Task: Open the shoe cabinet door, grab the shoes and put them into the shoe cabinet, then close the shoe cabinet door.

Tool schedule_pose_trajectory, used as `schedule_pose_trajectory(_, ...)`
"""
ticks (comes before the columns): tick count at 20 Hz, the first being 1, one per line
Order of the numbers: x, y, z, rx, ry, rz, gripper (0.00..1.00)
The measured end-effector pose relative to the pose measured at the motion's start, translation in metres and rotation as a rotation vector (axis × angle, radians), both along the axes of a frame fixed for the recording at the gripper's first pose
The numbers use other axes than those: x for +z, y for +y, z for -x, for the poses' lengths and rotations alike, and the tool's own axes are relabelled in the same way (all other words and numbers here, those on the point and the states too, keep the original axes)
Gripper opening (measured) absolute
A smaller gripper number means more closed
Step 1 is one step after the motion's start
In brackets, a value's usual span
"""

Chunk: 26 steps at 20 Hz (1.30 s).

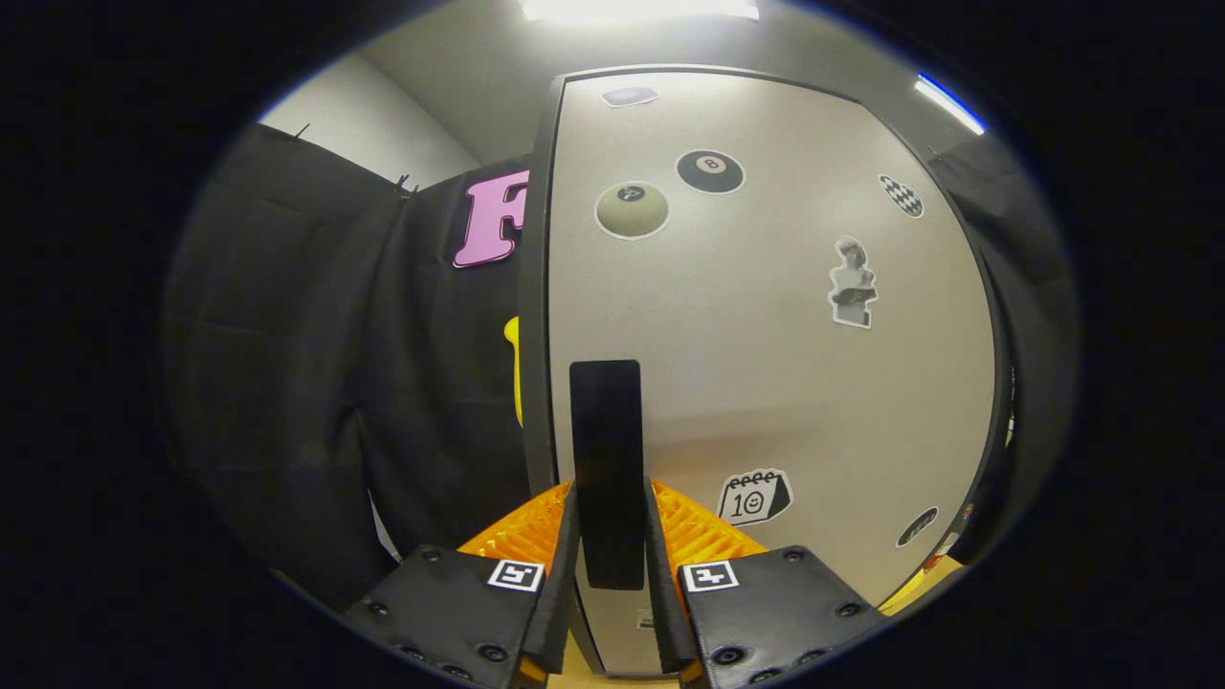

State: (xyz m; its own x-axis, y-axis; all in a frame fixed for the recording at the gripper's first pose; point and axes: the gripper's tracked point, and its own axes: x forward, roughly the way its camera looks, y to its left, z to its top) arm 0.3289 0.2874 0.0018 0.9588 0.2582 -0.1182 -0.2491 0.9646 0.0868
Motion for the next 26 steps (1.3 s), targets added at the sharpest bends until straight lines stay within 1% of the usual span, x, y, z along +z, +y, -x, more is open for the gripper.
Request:
schedule_pose_trajectory(2, -0.001, -0.001, -0.001, -0.001, -0.017, 0.048, 0.36)
schedule_pose_trajectory(4, -0.001, 0.000, 0.000, 0.012, -0.006, 0.043, 0.26)
schedule_pose_trajectory(5, -0.001, 0.000, 0.000, 0.023, -0.001, 0.038, 0.26)
schedule_pose_trajectory(6, -0.001, -0.001, 0.003, 0.035, 0.008, 0.046, 0.19)
schedule_pose_trajectory(8, 0.001, -0.003, 0.008, 0.054, 0.012, 0.062, 0.19)
schedule_pose_trajectory(11, 0.005, -0.005, 0.031, 0.090, 0.022, 0.043, 0.19)
schedule_pose_trajectory(14, 0.006, -0.009, 0.041, 0.128, 0.025, 0.052, 0.19)
schedule_pose_trajectory(16, 0.010, -0.018, 0.062, 0.146, 0.034, 0.042, 0.19)
schedule_pose_trajectory(26, 0.022, -0.054, 0.119, 0.179, 0.043, 0.051, 0.19)
